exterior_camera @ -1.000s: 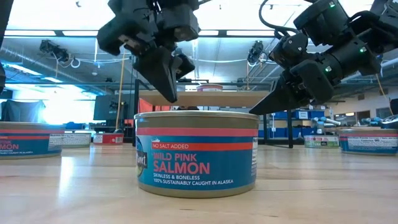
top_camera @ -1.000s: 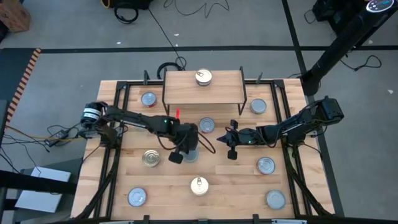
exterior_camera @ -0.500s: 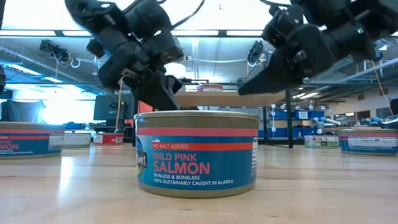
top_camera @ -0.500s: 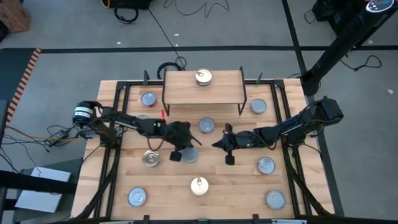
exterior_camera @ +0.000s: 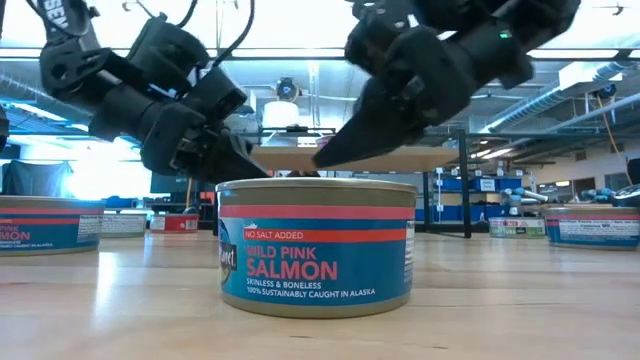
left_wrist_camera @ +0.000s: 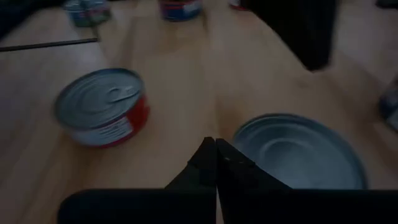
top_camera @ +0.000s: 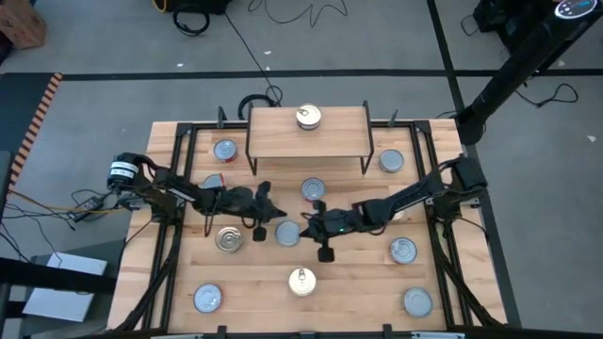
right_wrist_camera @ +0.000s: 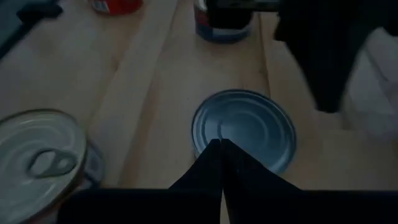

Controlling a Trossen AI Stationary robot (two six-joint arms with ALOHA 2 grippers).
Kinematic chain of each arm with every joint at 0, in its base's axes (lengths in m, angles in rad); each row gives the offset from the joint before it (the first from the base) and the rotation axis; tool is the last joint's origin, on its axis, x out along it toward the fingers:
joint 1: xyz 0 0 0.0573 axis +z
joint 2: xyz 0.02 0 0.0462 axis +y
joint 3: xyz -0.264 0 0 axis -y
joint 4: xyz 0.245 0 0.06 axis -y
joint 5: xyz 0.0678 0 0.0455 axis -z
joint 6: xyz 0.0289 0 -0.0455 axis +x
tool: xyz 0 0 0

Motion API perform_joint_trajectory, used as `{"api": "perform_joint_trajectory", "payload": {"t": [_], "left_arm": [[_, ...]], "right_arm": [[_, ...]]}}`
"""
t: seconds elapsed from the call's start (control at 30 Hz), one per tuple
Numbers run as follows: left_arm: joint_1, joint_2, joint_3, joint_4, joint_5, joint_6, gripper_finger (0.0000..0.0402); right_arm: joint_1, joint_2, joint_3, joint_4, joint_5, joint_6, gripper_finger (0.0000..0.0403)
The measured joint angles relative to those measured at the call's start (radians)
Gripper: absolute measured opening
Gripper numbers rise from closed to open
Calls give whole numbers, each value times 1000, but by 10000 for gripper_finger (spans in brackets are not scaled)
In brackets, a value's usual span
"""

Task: Stack canned seafood by type on shelf
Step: Put the green tuna can on the shelf

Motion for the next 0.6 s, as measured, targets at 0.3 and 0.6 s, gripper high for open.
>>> {"api": "perform_joint_trajectory", "payload": {"t": [0.3,0.6], "left_arm": [[-1,2,-71,123,-66,2,0],[-2,15,-78,141,-78,8,0]], "right_arm": [[10,109,166,-245,17,-117,64],[4,162,206,-286,27,-198,90]]}}
